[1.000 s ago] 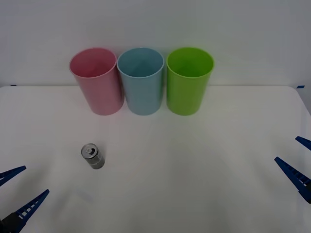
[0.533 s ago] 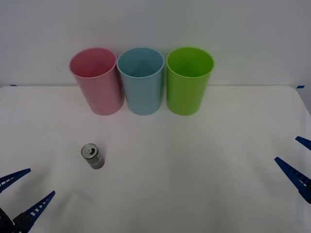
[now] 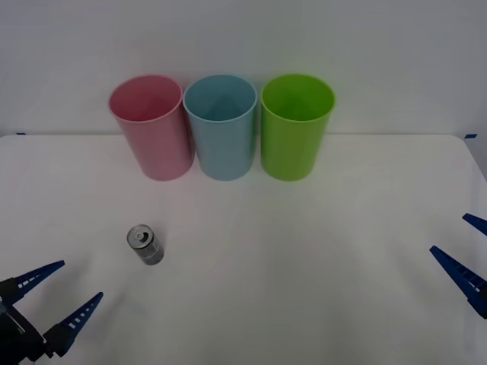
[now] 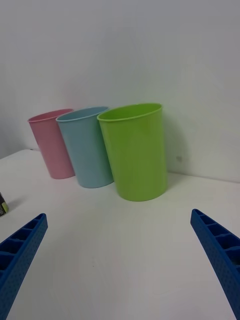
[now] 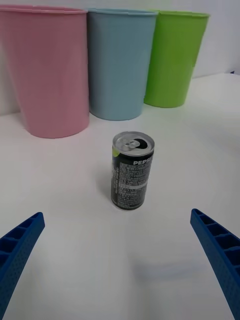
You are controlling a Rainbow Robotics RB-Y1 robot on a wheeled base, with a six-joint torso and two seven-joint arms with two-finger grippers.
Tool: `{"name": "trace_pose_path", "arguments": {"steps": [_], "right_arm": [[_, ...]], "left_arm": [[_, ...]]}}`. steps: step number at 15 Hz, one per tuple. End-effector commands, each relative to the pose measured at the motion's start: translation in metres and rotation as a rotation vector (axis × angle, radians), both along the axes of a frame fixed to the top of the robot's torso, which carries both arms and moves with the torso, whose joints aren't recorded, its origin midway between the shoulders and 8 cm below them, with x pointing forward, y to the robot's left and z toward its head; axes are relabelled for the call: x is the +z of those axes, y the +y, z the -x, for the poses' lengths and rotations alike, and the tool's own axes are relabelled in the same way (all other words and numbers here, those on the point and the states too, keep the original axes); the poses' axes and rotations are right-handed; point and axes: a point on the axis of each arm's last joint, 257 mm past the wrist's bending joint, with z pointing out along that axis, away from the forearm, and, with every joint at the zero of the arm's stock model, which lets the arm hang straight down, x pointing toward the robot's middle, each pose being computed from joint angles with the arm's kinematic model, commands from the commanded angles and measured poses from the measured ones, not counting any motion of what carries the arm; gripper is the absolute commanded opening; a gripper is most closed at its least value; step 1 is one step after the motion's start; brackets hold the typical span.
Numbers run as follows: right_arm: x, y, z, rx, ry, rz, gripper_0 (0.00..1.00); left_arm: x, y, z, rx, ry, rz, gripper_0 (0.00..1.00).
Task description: Grasp the object on the table and drop it into the matching bin: aluminum can to the light blue bin, PET bottle to the pink bin.
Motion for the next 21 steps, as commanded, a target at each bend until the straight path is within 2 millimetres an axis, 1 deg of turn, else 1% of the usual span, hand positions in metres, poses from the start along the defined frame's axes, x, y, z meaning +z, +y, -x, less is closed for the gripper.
{"name": "trace_pose_path", "arguments": {"steps": [1, 7, 13, 21], "right_arm": [[0.0, 0.0, 0.0, 0.0, 0.0, 0.0, 1.0], [0.0, 0.0, 0.0, 0.0, 0.0, 0.0, 1.0], [0.0, 0.0, 0.0, 0.0, 0.0, 0.0, 1.0], [0.0, 0.0, 0.0, 0.0, 0.0, 0.0, 1.0]], "left_arm": [[-0.001, -0.01, -0.008, 0.007, -0.003, 0.053, 1.0], [-0.009, -0.029, -0.024, 0.012, -0.013, 0.052, 1.0], [-0.019, -0.033, -0.044, 0.001, -0.011, 0.015, 1.0], [-0.033, -0.051, -0.062, -0.007, -0.006, 0.021, 1.0]]}}
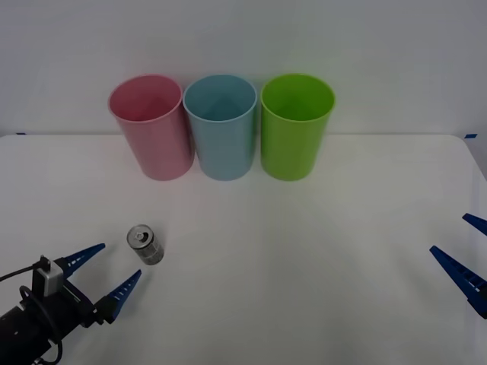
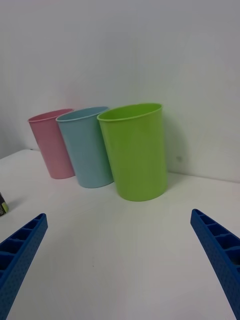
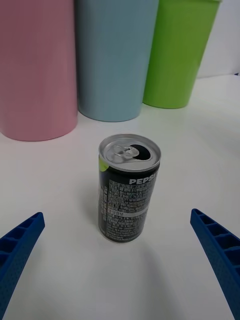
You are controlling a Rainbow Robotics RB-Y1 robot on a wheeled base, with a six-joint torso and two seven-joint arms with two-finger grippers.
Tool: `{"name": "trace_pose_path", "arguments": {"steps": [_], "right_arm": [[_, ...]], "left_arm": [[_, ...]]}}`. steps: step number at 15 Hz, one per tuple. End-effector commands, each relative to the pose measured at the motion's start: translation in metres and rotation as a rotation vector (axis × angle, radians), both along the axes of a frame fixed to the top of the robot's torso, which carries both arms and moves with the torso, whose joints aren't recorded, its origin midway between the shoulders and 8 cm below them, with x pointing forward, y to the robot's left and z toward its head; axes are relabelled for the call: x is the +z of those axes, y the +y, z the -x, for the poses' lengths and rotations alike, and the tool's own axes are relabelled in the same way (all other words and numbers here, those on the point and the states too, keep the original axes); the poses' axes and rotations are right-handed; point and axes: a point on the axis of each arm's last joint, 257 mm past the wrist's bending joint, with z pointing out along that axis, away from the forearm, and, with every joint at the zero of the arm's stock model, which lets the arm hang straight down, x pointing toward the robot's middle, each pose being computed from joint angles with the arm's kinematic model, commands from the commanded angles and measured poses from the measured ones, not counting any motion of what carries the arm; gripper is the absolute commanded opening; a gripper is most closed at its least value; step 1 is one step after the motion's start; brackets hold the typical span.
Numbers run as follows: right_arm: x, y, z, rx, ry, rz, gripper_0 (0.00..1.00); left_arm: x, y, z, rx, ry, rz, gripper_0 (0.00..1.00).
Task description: Grasp the object on the table and drop it into the matching bin: aluminum can to the light blue bin, PET bottle to the pink bin.
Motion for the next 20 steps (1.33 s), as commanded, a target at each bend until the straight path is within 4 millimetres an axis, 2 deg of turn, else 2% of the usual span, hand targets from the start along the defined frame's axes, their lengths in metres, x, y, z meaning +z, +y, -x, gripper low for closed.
{"name": "trace_pose_path", "arguments": {"steps": [1, 6, 13, 20], "right_arm": [[0.0, 0.0, 0.0, 0.0, 0.0, 0.0, 1.0], [0.0, 0.0, 0.0, 0.0, 0.0, 0.0, 1.0], [0.0, 0.0, 0.0, 0.0, 0.0, 0.0, 1.0], [0.0, 0.0, 0.0, 0.0, 0.0, 0.0, 1.0]], "left_arm": [[-0.005, -0.006, -0.007, 0.009, -0.003, -0.012, 1.0], [-0.012, -0.02, -0.019, 0.022, -0.002, -0.005, 1.0], [-0.023, -0.035, -0.047, -0.005, -0.003, -0.008, 1.0], [-0.028, -0.05, -0.06, -0.026, -0.002, 0.001, 1.0]]}}
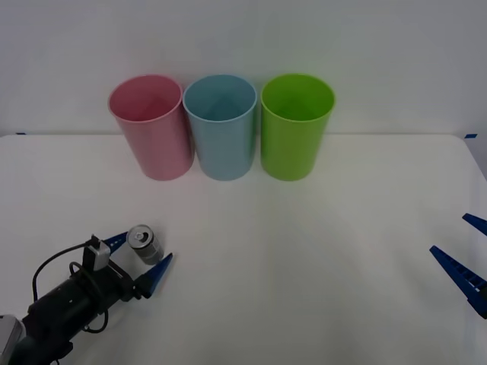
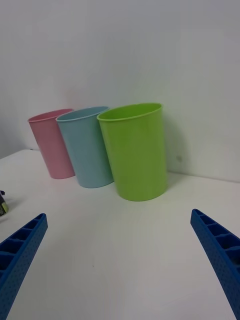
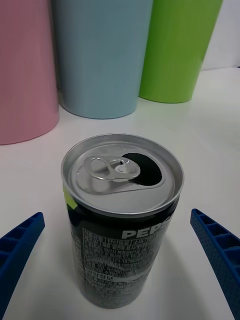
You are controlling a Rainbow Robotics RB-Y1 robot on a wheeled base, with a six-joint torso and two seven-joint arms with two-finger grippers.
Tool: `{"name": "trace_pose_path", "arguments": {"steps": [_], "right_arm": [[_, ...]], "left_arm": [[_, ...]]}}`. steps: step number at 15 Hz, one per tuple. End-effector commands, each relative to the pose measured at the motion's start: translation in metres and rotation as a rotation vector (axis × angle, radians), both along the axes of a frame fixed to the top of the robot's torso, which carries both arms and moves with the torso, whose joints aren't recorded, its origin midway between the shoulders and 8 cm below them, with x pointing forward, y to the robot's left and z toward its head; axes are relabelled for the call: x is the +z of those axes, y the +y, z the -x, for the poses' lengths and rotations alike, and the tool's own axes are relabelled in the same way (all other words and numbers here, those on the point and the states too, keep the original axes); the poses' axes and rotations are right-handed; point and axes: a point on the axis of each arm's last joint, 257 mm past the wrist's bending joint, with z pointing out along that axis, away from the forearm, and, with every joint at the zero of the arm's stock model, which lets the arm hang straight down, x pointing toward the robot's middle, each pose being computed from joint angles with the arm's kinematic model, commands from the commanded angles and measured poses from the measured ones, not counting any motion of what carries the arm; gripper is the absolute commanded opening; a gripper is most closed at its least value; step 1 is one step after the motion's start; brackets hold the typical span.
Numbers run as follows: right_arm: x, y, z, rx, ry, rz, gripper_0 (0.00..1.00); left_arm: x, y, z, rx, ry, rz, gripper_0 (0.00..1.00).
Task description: Grasp the object on the table and drop it into the matching bin: aluminum can to the light blue bin, PET bottle to the pink bin.
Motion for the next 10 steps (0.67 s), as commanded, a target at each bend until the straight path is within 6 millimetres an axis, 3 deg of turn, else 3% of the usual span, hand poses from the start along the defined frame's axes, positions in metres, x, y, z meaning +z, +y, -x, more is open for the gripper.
{"name": "trace_pose_path", "arguments": {"steps": [1, 7, 8, 9, 10], "right_arm": [[0.0, 0.0, 0.0, 0.0, 0.0, 0.0, 1.0], [0.0, 0.0, 0.0, 0.0, 0.0, 0.0, 1.0], [0.0, 0.0, 0.0, 0.0, 0.0, 0.0, 1.0], [0.0, 0.0, 0.0, 0.0, 0.0, 0.0, 1.0], [0.0, 0.0, 0.0, 0.0, 0.0, 0.0, 1.0]], "left_arm": [[0.0001, -0.0056, -0.0029, 0.0, -0.004, 0.006, 1.0], [0.0, -0.0074, -0.0036, -0.001, -0.009, 0.001, 1.0], [0.0006, -0.0075, -0.0038, -0.001, -0.01, 0.0, 0.55], [0.0007, -0.0068, -0.0043, 0.002, -0.011, 0.0, 0.29], [0.0003, -0.0065, -0.0044, 0.003, -0.01, -0.002, 0.15]]}}
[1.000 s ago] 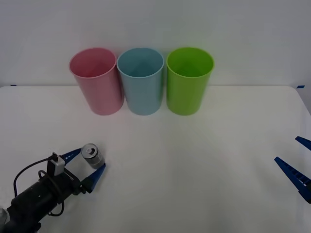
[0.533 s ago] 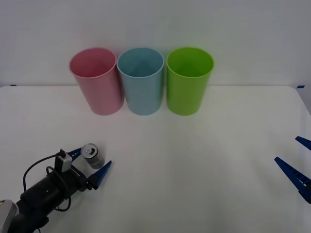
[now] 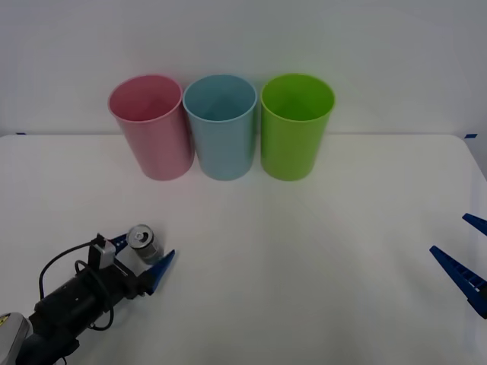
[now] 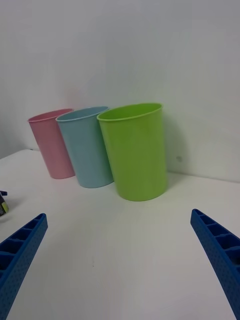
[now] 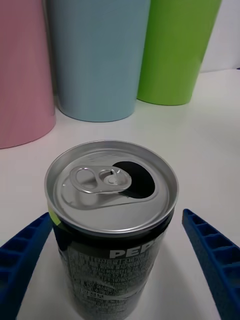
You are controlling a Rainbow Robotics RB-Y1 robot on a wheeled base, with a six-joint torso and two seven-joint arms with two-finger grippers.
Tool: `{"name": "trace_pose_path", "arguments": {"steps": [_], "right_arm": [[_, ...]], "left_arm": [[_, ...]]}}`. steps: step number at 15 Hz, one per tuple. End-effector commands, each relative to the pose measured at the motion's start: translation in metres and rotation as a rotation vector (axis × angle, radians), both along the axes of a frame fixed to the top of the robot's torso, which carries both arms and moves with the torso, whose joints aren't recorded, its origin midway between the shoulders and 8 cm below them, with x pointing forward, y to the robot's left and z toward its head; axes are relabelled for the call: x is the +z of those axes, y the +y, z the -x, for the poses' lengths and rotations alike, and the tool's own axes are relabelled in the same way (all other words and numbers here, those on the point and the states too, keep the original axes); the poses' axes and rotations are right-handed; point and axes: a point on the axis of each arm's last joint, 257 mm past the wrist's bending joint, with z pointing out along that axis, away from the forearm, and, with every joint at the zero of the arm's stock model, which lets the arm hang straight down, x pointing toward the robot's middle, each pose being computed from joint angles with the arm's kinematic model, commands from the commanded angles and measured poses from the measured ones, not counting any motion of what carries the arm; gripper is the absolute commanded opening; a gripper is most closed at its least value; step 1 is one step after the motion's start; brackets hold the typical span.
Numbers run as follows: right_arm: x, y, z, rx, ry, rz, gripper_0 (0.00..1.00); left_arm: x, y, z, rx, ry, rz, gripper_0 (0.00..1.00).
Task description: Grasp the object on the table and drop it into the matching bin: aluminum can to the light blue bin, PET bottle to the pink bin.
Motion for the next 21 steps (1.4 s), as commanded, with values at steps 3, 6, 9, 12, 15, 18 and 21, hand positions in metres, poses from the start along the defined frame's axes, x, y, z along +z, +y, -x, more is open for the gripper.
{"name": "trace_pose_path", "arguments": {"steps": [3, 6, 9, 12, 15, 18, 21], "right_arm": [[0.0, 0.0, 0.0, 0.0, 0.0, 0.0, 1.0], [0.0, 0.0, 0.0, 0.0, 0.0, 0.0, 1.0], [0.0, 0.0, 0.0, 0.0, 0.0, 0.0, 1.0], [0.0, 0.0, 0.0, 0.0, 0.0, 0.0, 1.0], [0.0, 0.0, 0.0, 0.0, 0.0, 0.0, 1.0], [0.0, 0.0, 0.0, 0.0, 0.0, 0.0, 1.0], [0.0, 0.0, 0.0, 0.0, 0.0, 0.0, 1.0]], "left_arm": [[0.0, 0.002, -0.001, 0.005, -0.003, -0.006, 0.0], [0.0, 0.002, -0.001, 0.005, -0.003, -0.006, 0.0], [0.0, 0.002, -0.001, 0.006, -0.002, -0.005, 0.0], [0.001, 0.002, 0.0, 0.004, -0.002, 0.002, 0.0], [0.014, 0.011, -0.001, -0.002, -0.025, 0.009, 0.0], [0.031, 0.019, 0.001, -0.01, -0.048, 0.03, 0.0], [0.048, 0.023, 0.01, -0.004, -0.066, 0.06, 0.0]]}}
